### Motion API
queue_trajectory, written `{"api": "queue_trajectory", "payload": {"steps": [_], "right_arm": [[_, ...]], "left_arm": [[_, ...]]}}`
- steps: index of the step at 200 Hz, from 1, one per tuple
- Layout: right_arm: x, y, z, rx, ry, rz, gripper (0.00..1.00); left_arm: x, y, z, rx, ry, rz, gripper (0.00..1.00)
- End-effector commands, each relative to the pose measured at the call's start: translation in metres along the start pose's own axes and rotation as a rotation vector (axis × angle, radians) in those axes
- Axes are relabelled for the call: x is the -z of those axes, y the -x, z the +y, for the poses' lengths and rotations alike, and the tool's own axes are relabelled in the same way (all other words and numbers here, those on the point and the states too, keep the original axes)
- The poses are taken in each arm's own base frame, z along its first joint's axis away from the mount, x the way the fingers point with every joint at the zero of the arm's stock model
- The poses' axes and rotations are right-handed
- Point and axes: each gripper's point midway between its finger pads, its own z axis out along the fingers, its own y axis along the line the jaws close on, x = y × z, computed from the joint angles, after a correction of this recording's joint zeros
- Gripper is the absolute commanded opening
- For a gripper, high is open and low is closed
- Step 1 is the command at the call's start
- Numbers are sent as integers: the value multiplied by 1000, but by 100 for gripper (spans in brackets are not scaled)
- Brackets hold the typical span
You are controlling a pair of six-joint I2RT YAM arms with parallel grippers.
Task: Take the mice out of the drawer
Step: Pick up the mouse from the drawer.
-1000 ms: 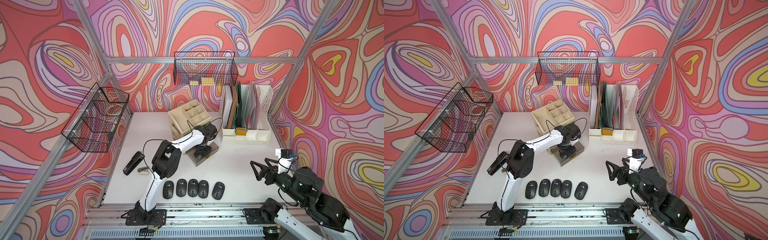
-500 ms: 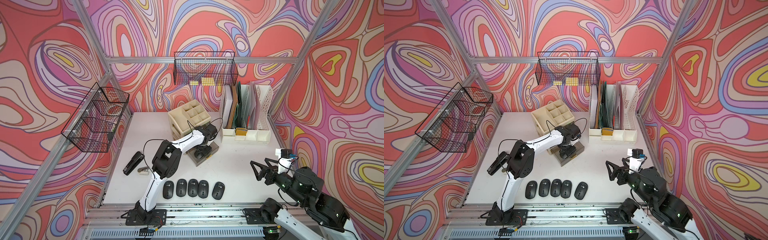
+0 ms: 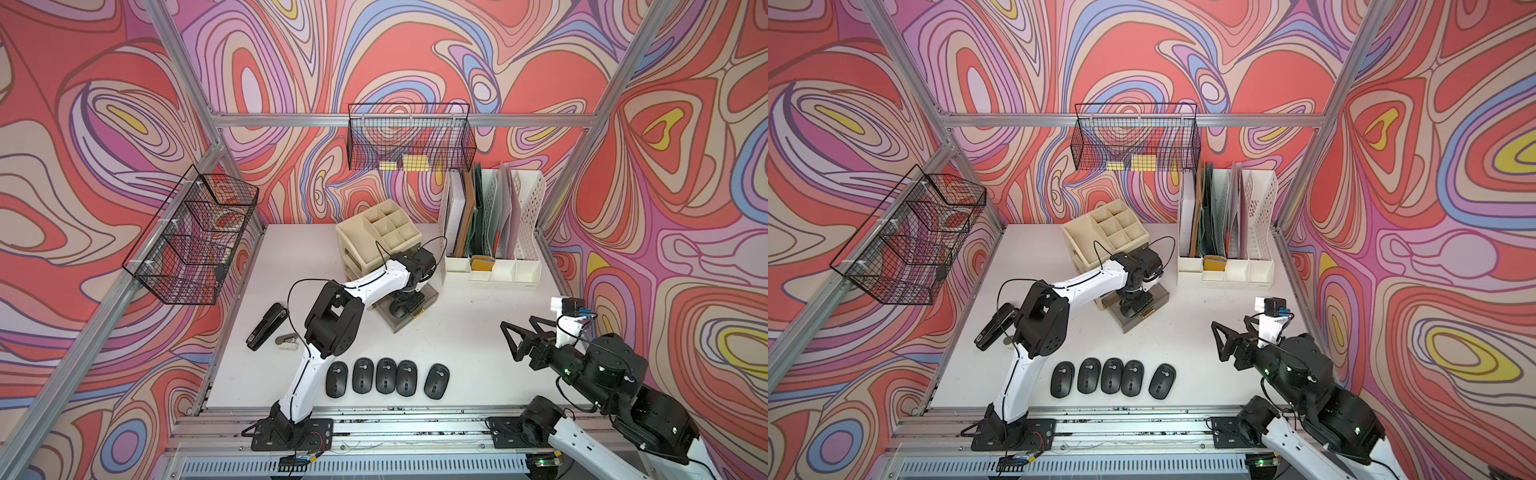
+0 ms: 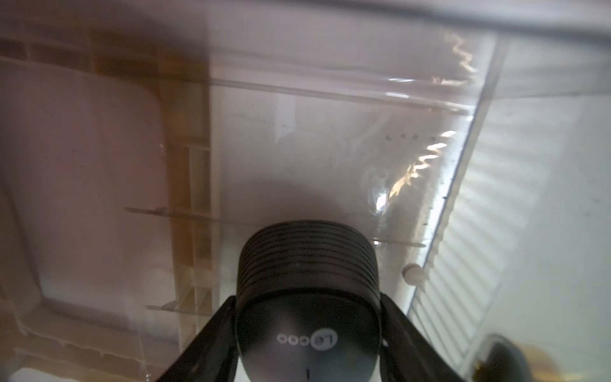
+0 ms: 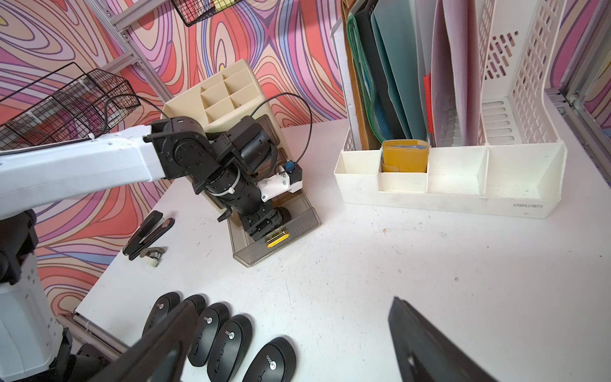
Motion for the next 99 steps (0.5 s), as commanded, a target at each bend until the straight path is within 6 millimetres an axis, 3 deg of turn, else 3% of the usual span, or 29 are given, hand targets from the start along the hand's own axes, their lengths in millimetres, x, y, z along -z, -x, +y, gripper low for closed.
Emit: {"api": "queue_trajectory", "payload": {"steps": [1, 99], "right_arm": [[-1, -2, -3, 1, -15, 2, 96], [0, -2, -2, 2, -8, -1, 96]], "left_arm": [[28, 12, -8, -6, 13, -52, 58], [98, 29, -21, -21, 110, -199, 58]]}}
